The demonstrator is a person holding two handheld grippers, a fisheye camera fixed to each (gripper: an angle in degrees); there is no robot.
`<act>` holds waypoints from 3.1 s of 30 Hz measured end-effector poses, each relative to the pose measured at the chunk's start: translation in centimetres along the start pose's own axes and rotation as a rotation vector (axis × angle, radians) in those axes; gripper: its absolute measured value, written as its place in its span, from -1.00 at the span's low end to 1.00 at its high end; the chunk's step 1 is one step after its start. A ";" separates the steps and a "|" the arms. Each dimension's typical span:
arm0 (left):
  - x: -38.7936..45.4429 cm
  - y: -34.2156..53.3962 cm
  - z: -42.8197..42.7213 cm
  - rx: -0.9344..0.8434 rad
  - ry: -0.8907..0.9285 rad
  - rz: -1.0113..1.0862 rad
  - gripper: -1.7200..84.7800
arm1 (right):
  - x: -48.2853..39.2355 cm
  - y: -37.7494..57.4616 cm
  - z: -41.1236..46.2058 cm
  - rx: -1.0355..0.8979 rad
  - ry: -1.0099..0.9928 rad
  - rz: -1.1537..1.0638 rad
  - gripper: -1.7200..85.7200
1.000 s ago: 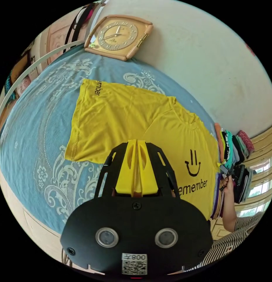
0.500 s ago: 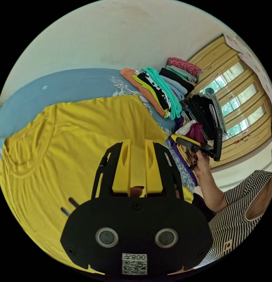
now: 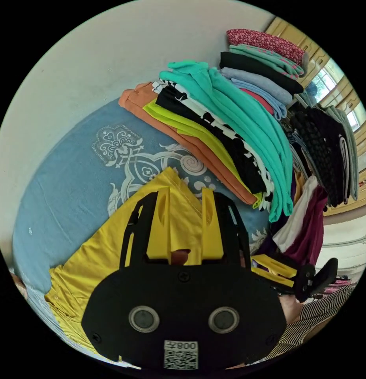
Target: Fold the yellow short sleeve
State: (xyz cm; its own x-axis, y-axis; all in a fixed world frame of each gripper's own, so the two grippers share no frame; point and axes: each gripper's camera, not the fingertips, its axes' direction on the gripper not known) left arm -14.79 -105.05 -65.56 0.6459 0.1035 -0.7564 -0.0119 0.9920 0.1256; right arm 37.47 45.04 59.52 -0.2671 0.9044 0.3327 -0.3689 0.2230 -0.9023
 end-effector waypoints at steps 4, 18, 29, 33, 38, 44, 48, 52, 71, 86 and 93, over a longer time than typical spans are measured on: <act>1.1 -2.9 3.1 -0.053 -0.104 -0.031 -0.75 | 1.7 0.2 -0.2 -0.010 -0.057 0.001 -0.86; 0.1 -6.1 3.6 0.012 -0.079 -0.045 -0.92 | 6.1 1.6 -2.2 0.048 -0.185 -0.011 -0.92; -10.2 1.1 -3.5 0.162 0.120 -0.214 -0.93 | 4.5 2.3 -4.3 0.159 -0.582 -0.240 -0.93; -14.4 5.2 -4.1 0.157 0.156 -0.281 -0.93 | 2.6 2.4 -2.6 0.073 -0.594 -0.328 -0.93; -18.1 9.0 -3.6 0.160 0.210 -0.357 -0.93 | 0.7 2.5 0.1 -0.009 -0.622 -0.385 -0.93; -20.6 12.2 -3.3 0.162 0.233 -0.367 -0.92 | -1.6 2.6 3.0 -0.086 -0.540 -0.459 -0.92; -21.9 14.5 -4.0 0.144 0.181 -0.386 -0.91 | -2.8 2.5 5.6 -0.166 -0.520 -0.487 -0.92; -23.3 17.1 -5.7 0.188 0.154 -0.456 -0.91 | -3.5 2.2 8.0 -0.238 -0.535 -0.503 -0.92; -19.5 22.0 -10.2 0.246 0.183 -0.215 -0.95 | -4.6 -1.0 15.8 -0.193 -0.410 -0.390 -0.96; -18.3 31.7 -17.8 0.240 0.141 -0.129 -0.95 | -5.6 -2.5 22.9 -0.151 -0.440 -0.246 -0.96; -19.2 44.7 -22.4 0.208 0.216 -0.234 -0.95 | -9.4 -2.1 27.4 -0.189 -0.349 -0.328 -0.96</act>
State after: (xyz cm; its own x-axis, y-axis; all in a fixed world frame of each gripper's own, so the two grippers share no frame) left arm -44.84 -61.11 -59.82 0.4370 -0.0893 -0.8950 0.2864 0.9571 0.0444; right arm 16.36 26.10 65.79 -0.4576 0.6079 0.6488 -0.3246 0.5651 -0.7585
